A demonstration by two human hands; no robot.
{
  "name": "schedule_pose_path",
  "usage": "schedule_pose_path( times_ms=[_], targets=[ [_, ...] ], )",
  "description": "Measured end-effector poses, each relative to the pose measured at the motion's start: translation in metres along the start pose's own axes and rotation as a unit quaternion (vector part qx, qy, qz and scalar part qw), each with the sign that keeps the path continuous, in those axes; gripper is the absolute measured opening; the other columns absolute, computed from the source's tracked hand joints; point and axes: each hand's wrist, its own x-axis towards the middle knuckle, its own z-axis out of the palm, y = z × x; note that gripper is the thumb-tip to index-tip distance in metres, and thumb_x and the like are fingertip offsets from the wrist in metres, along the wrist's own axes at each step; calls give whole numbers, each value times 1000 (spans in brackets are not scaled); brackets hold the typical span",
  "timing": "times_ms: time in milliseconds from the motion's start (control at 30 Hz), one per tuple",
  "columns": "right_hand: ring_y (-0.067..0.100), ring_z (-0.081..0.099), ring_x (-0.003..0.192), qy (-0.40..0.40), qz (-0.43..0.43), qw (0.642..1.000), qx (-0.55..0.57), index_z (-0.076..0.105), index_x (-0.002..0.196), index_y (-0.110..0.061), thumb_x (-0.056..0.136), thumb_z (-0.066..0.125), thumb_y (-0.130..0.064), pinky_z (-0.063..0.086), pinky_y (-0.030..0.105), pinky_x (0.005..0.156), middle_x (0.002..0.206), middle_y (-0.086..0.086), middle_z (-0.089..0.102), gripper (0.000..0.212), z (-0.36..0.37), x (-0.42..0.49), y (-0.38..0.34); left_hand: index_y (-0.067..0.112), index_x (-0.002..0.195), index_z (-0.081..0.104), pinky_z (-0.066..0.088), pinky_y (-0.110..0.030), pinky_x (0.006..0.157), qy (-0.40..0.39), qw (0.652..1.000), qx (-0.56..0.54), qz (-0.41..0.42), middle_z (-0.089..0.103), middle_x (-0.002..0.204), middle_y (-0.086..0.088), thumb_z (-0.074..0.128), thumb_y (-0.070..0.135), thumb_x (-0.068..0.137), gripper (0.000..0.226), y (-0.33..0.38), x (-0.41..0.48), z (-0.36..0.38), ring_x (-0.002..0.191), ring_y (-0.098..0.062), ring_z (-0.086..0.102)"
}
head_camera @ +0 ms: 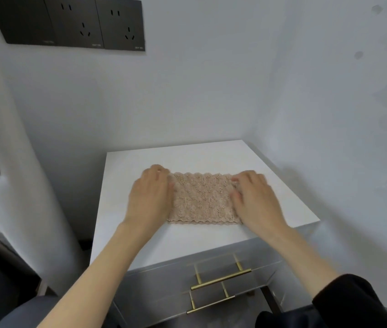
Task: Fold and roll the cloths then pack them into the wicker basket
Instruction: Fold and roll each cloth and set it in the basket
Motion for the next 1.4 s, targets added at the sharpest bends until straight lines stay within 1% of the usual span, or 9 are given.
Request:
schedule_pose_path(
  times_ms=[100, 200, 467, 733, 967, 1033, 1100, 1200, 1400],
  targets=[
    [16, 29, 140, -60, -42, 996, 44, 35, 145, -11, 103, 33, -24, 22, 29, 115, 151, 2, 35, 45, 19, 4, -27, 8, 141, 38, 19, -32, 113, -50, 997, -27, 60, 35, 150, -6, 23, 23, 104, 43, 24, 2, 15, 139, -22, 28],
    [13, 13, 146, -105, -30, 989, 98, 19, 152, -13, 105, 25, -23, 9, 28, 120, 159, 1, 18, 49, 31, 13, -39, 11, 152, 16, 1, -35, 118, -111, 992, -26, 60, 13, 160, -4, 17, 24, 104, 50, 36, 6, 31, 148, -18, 4],
    [13, 3, 148, -159, -26, 987, 22, 9, 154, -18, 105, 15, -27, 0, 35, 121, 161, -1, 7, 51, 51, 19, -37, 17, 153, 6, -2, -39, 120, -142, 988, 23, 55, 5, 161, 2, 10, 29, 103, 52, 35, 7, 51, 148, -14, 0],
    [12, -7, 147, -173, 26, 984, -18, 2, 152, -37, 101, 8, -45, -9, 37, 117, 161, -9, -2, 52, 47, 11, -1, 26, 153, 7, -9, -36, 119, -143, 989, -22, -12, 2, 160, 8, 9, 43, 101, 55, 12, 4, 51, 147, -9, -5],
    [25, -12, 147, -235, 105, 966, -31, -11, 152, -28, 101, 7, -46, 1, 44, 120, 160, 6, -13, 57, 29, 3, 37, 18, 153, -1, -6, -40, 118, -177, 979, -21, -103, -8, 161, -2, 9, 49, 99, 63, -12, 5, 38, 147, -16, -10],
    [29, -7, 147, -232, 127, 964, -14, -6, 152, -27, 101, 11, -48, 3, 43, 120, 161, 11, -8, 58, 24, 2, 35, 15, 153, -3, -8, -42, 118, -182, 976, -14, -119, -12, 160, -6, 9, 50, 99, 66, -11, 4, 35, 147, -20, -12],
    [32, 13, 145, -177, 142, 974, -6, 9, 153, -24, 101, 23, -45, 17, 43, 115, 159, 13, 14, 58, 16, 2, 29, 12, 153, -2, -10, -43, 117, -165, 980, -4, -115, -13, 160, -6, 9, 50, 99, 67, -9, 5, 32, 146, -22, -14],
    [32, 33, 125, -83, 171, 981, -36, 35, 141, -18, 96, 39, -36, 36, 42, 93, 136, 14, 46, 49, 0, 7, 24, 17, 153, 1, -12, -42, 116, -128, 991, -11, -48, -10, 160, -1, 7, 47, 100, 61, -5, 9, 28, 147, -18, -13],
    [33, 43, 115, -170, 245, 953, -45, 42, 114, -6, 95, 41, -30, 34, 37, 82, 120, 15, 47, 31, -13, 14, 23, 16, 153, 7, -5, -39, 119, -140, 989, -49, -7, 6, 161, 0, 11, 38, 103, 55, 3, 29, 27, 148, -16, 0]
  ],
)
